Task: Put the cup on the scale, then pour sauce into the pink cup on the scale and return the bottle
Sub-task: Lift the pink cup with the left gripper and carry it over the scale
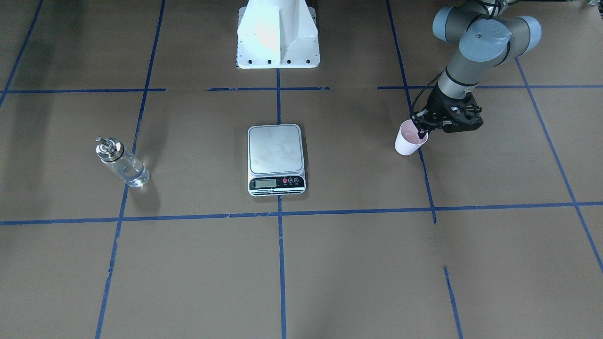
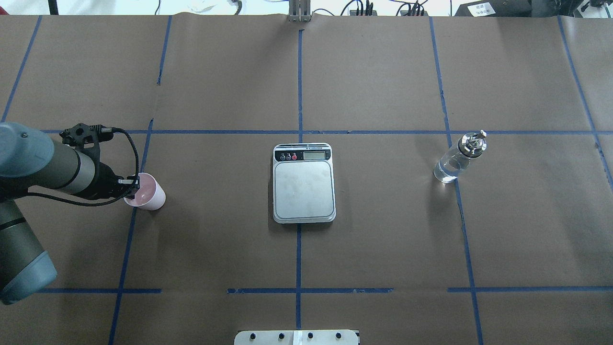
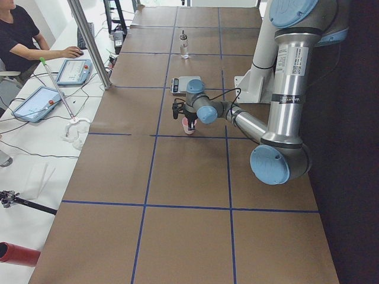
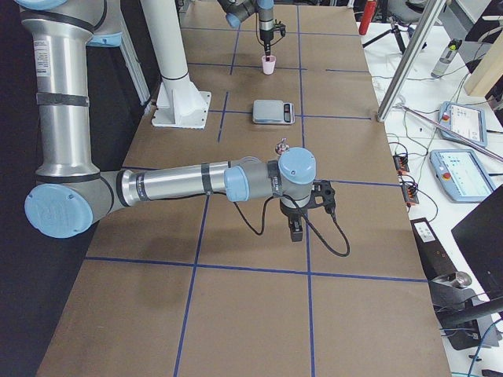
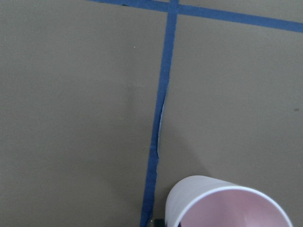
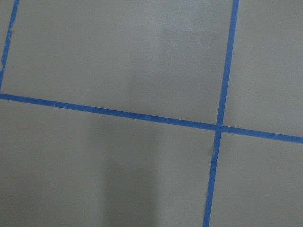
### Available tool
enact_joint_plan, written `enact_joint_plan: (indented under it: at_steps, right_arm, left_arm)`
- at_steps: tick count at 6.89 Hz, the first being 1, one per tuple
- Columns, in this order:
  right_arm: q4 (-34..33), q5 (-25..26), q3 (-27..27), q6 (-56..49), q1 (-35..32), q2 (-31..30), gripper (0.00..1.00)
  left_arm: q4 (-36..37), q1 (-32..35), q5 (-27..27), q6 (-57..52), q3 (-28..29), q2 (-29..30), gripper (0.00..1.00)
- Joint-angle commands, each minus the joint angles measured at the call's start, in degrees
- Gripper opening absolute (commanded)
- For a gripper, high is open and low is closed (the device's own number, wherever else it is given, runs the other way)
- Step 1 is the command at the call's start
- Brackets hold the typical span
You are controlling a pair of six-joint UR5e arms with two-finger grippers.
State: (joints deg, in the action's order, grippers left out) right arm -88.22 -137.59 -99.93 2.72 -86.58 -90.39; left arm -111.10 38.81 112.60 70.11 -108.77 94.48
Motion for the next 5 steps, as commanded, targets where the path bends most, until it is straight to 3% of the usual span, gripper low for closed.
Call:
enact_joint_plan:
  at_steps: [1,2,3,5]
  right_arm:
    - [-0.11,-0.04,0.0,0.0,0.01,-0.05,1.0]
    - [-0.11,-0.13,-0.09,0.0,-0.08,-0.14,1.0]
    - [-0.11,-0.22,-0.18,0.0,-0.08,-0.32,1.0]
    - [-0.19,-0.31,-0.88,0.0,-0.43,-0.58,1.0]
  left_arm:
    - [0.62,0.65,2.16,-0.07,-2.83,-0.52,0.0]
    - [2.54,2.22,4.7,-0.15,-5.46,-0.79,0.0]
    - [11.43,3.11,4.82,-0.24,-8.18,1.91,0.0]
    - [31.38,3.2,4.73,0.11,-8.3,20.38,0.0]
